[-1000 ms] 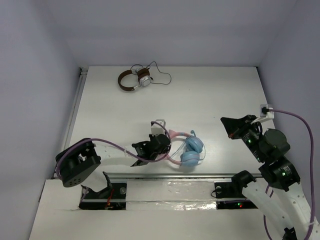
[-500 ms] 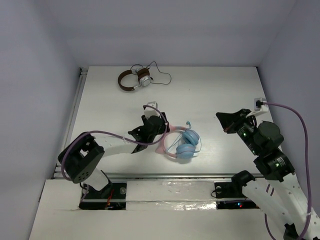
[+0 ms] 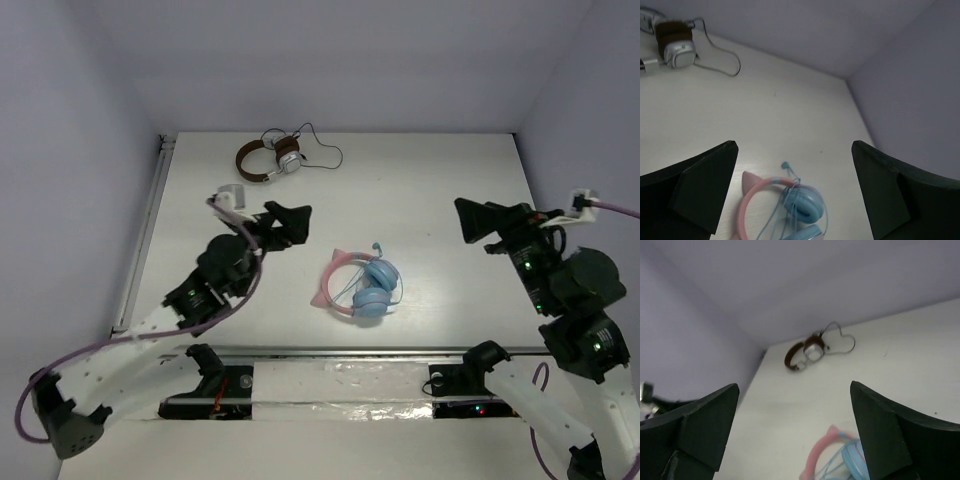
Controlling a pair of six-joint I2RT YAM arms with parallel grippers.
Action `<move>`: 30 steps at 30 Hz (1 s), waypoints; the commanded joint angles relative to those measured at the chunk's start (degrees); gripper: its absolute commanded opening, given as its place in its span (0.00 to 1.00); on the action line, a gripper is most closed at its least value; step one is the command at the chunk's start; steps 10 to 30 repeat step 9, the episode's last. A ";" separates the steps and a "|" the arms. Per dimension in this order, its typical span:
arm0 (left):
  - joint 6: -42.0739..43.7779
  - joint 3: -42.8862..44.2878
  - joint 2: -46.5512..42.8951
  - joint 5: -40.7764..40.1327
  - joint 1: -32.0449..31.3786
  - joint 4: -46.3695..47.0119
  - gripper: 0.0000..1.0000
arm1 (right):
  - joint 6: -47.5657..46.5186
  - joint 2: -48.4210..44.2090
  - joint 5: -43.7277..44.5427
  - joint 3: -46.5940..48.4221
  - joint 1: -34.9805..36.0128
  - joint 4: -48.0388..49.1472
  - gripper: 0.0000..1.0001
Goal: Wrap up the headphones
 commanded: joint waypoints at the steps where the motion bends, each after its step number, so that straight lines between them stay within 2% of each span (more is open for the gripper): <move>1: 0.85 3.50 -9.53 -2.76 0.52 -6.04 0.99 | -2.20 -2.06 11.01 5.98 -0.14 -3.59 1.00; 4: 1.03 3.77 -15.43 -1.62 0.52 -8.77 0.99 | -3.86 -3.47 8.83 6.08 -0.14 -3.69 1.00; 7: 2.43 2.89 -17.30 -0.21 0.52 -9.48 0.99 | -2.90 -3.48 4.96 4.50 -0.14 -2.90 1.00; 9: 1.56 3.67 -16.60 -1.17 0.52 -12.20 0.99 | -1.93 -3.39 3.73 2.83 -0.14 -2.72 1.00; 30: 1.56 3.67 -16.60 -1.17 0.52 -12.20 0.99 | -1.93 -3.39 3.73 2.83 -0.14 -2.72 1.00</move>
